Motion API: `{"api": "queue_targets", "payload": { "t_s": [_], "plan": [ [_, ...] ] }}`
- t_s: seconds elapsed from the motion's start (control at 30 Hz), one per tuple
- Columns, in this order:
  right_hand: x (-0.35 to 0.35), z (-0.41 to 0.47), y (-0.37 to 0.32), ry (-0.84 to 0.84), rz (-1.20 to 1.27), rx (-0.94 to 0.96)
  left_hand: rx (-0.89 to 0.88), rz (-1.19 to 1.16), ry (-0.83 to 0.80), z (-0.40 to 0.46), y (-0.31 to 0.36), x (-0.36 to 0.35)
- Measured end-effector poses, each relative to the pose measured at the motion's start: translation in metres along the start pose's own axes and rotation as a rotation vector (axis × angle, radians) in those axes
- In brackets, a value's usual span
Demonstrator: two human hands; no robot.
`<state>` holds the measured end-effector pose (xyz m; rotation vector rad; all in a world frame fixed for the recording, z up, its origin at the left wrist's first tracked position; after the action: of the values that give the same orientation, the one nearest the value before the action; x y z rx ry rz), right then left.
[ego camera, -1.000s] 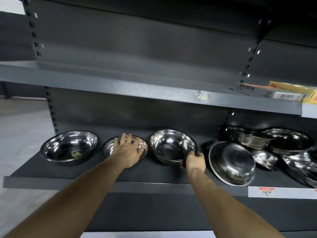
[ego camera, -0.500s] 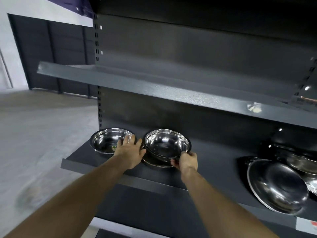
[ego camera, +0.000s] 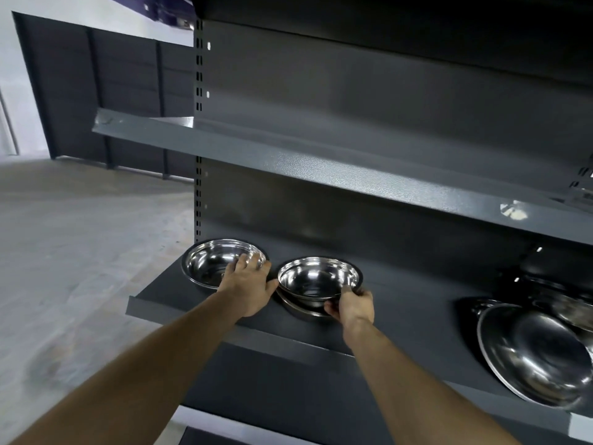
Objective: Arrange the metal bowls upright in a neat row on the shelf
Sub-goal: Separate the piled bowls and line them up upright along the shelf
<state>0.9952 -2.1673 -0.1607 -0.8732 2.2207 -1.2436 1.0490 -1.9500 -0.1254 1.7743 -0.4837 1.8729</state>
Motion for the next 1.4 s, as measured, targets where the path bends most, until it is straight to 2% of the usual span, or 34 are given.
{"api": "queue_targets", "payload": {
  "t_s": [0.27, 0.53, 0.8, 1.1, 1.4],
  "plan": [
    [0.014, 0.004, -0.002, 0.069, -0.009, 0.065, -0.118, -0.048, -0.003, 0.021, 0.015, -0.007],
    [0.062, 0.005, -0.009, 0.167, -0.068, 0.075, -0.287, -0.072, -0.074, 0.049, 0.08, -0.007],
    [0.158, 0.012, -0.02, 0.328, -0.036, 0.06, -0.426, -0.038, -0.157, 0.064, 0.164, -0.022],
    [0.292, 0.031, -0.063, 0.531, -0.031, 0.137, -0.45, -0.006, -0.232, 0.091, 0.278, -0.04],
    [0.408, 0.069, -0.125, 0.468, 0.076, 0.101, -0.393, -0.017, -0.202, 0.125, 0.392, -0.038]
  ]
}}
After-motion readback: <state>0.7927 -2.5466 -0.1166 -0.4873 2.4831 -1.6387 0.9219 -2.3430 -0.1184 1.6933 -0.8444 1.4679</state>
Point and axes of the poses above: each hand's wrist, its own z-axis towards the middle knuckle, its own x-axis out of the back of the hand, y = z × x, the point moved 3 cm from there along z, towards the middle knuckle, and after that the axes turned 14 degrees about -x, right-handed, at the moved point
